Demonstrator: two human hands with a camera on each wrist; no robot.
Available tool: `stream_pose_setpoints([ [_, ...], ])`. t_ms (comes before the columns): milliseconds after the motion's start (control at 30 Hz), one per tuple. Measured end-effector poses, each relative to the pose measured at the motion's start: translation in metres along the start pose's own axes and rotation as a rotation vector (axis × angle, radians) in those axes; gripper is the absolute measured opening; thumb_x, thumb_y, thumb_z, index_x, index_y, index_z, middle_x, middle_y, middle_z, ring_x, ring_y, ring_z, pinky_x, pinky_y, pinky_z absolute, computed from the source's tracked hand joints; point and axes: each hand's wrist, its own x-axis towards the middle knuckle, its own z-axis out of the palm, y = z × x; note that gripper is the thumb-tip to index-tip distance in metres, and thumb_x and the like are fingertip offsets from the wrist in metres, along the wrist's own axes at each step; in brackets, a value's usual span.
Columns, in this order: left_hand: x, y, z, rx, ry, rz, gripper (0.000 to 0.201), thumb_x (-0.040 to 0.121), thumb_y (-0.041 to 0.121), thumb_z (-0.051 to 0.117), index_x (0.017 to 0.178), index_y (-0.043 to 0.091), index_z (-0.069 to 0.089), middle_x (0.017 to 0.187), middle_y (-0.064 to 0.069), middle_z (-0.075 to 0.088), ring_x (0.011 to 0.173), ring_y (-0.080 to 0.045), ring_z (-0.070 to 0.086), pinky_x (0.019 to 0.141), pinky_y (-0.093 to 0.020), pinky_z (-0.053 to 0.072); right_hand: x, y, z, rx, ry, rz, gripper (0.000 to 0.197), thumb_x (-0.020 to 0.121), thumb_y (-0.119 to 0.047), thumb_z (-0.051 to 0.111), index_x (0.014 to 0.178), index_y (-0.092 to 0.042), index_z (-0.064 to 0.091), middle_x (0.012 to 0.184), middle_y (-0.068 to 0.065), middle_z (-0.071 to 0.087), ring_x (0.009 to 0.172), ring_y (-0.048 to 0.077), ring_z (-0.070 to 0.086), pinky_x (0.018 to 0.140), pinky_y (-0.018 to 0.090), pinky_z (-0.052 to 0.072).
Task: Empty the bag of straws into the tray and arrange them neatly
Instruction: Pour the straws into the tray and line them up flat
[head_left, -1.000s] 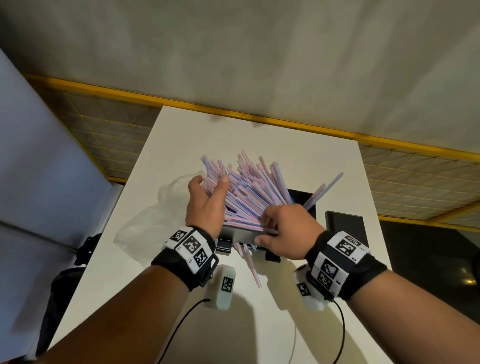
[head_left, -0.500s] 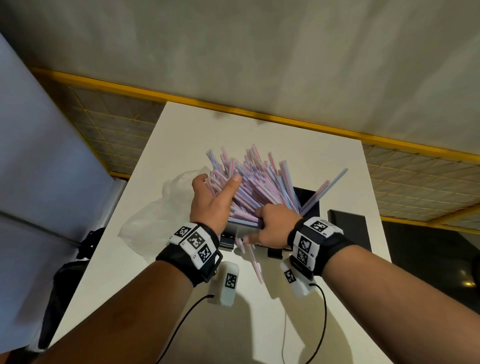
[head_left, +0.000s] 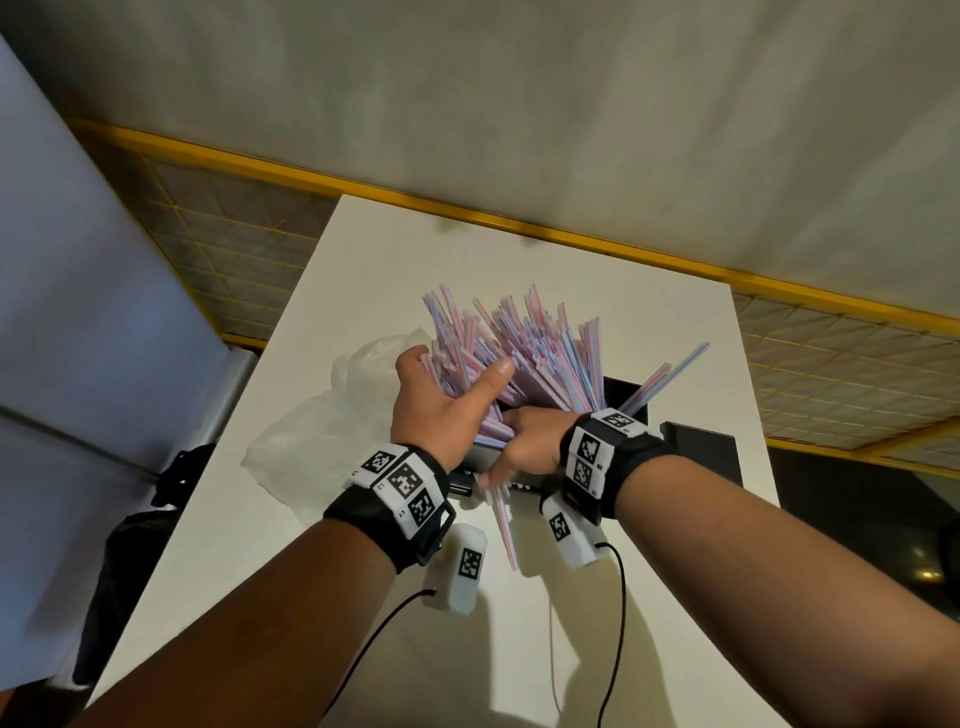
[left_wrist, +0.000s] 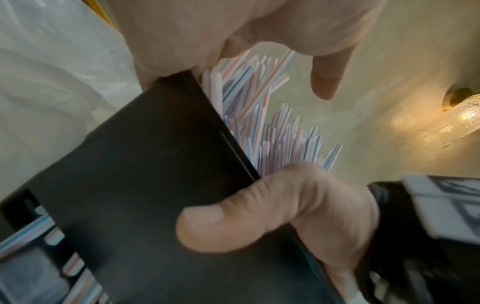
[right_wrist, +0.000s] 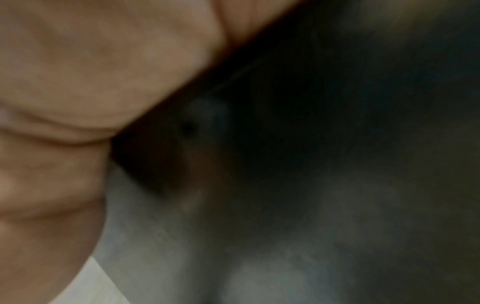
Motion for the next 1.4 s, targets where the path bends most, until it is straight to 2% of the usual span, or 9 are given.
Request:
stream_pose_setpoints([
  [133, 0.002, -0.004, 0.002, 0.036, -0.009, 0.022, 0.122, 0.037, 0.088, 0.077, 0.137, 0.030, 0.035, 0.134, -0.003, 0.059, 0.119, -0.024, 0.062, 0.100, -0.047, 0.052, 0.007, -0.003, -0.003, 0.100, -0.061, -0.006, 0.121, 0.049, -0.055, 0.089, 0.152, -0.017, 0.037, 0.154, 0.002, 0.044, 0.138, 0.024, 0.044, 0.111, 0.040, 0.040],
  [267, 0.003, -0.005, 0.003, 0.057, 0.004, 0.012, 0.123, 0.035, 0.083, 0.080, 0.137, 0.034, 0.032, 0.137, -0.003, 0.057, 0.119, -0.024, 0.062, 0.100, -0.045, 0.053, 0.006, -0.005, -0.004, 0.184, -0.093, -0.033, 0.115, 0.061, -0.036, 0.094, 0.155, -0.017, 0.031, 0.158, 0.001, 0.038, 0.145, 0.024, 0.036, 0.116, 0.038, 0.032],
  [633, 0.008, 0.004, -0.002, 0.000, 0.069, 0.117, 0.075, 0.068, 0.043, 0.089, 0.123, 0.027, 0.040, 0.111, 0.019, 0.057, 0.109, -0.011, 0.059, 0.098, -0.030, 0.047, -0.010, 0.002, -0.008, 0.152, 0.149, -0.143, 0.116, 0.065, -0.045, 0.091, 0.152, -0.002, 0.028, 0.153, 0.011, 0.042, 0.140, 0.026, 0.042, 0.110, 0.032, 0.038],
  [767, 0.008, 0.008, -0.003, -0.042, 0.098, 0.158, 0.079, 0.060, 0.047, 0.090, 0.122, 0.022, 0.046, 0.112, 0.008, 0.065, 0.104, -0.010, 0.067, 0.097, -0.036, 0.054, -0.014, 0.009, -0.005, 0.244, 0.197, -0.246, 0.103, 0.045, -0.070, 0.088, 0.130, -0.019, 0.059, 0.123, -0.003, 0.069, 0.116, 0.018, 0.064, 0.102, 0.039, 0.050],
  [867, 0.009, 0.014, -0.009, -0.129, 0.150, 0.165, 0.073, 0.071, 0.028, 0.091, 0.126, 0.021, 0.043, 0.115, 0.007, 0.060, 0.104, -0.007, 0.064, 0.085, -0.018, 0.054, -0.017, 0.018, 0.000, 0.139, 0.234, -0.253, 0.066, 0.059, -0.074, 0.078, 0.097, -0.021, 0.067, 0.085, -0.003, 0.072, 0.079, 0.015, 0.069, 0.079, 0.040, 0.058],
  [1000, 0.017, 0.025, -0.021, -0.220, 0.215, 0.213, 0.063, 0.092, 0.031, 0.071, 0.144, 0.020, 0.038, 0.137, 0.000, 0.054, 0.103, 0.010, 0.058, 0.077, -0.001, 0.044, -0.026, 0.021, 0.007, -0.056, 0.275, -0.203, 0.068, 0.069, -0.079, 0.068, 0.083, -0.013, 0.058, 0.075, 0.006, 0.061, 0.072, 0.026, 0.061, 0.065, 0.035, 0.047],
  [1167, 0.015, 0.023, -0.015, 0.000, 0.195, 0.264, 0.040, 0.106, 0.038, 0.041, 0.144, 0.027, 0.049, 0.142, 0.000, 0.056, 0.129, -0.018, 0.054, 0.106, -0.024, 0.039, -0.036, 0.014, 0.010, 0.049, 0.339, -0.314, 0.084, 0.079, -0.066, 0.071, 0.140, -0.014, 0.047, 0.135, 0.006, 0.060, 0.122, 0.027, 0.058, 0.088, 0.024, 0.041],
  [1300, 0.009, 0.022, -0.014, 0.080, 0.173, 0.254, 0.048, 0.107, 0.037, 0.040, 0.152, 0.020, 0.041, 0.152, 0.000, 0.049, 0.135, -0.014, 0.048, 0.099, -0.012, 0.028, -0.040, 0.010, 0.016, -0.078, 0.407, -0.285, 0.064, 0.083, -0.067, 0.064, 0.113, -0.011, 0.053, 0.097, 0.004, 0.060, 0.097, 0.028, 0.061, 0.073, 0.031, 0.046],
  [1400, 0.012, 0.022, -0.015, -0.023, 0.185, 0.233, 0.049, 0.103, 0.036, 0.050, 0.149, 0.022, 0.039, 0.145, 0.000, 0.053, 0.119, -0.008, 0.053, 0.104, -0.024, 0.041, -0.049, 0.013, 0.015, -0.025, 0.537, -0.341, 0.059, 0.082, -0.060, 0.068, 0.114, -0.012, 0.056, 0.102, 0.001, 0.060, 0.092, 0.022, 0.058, 0.075, 0.032, 0.048],
])
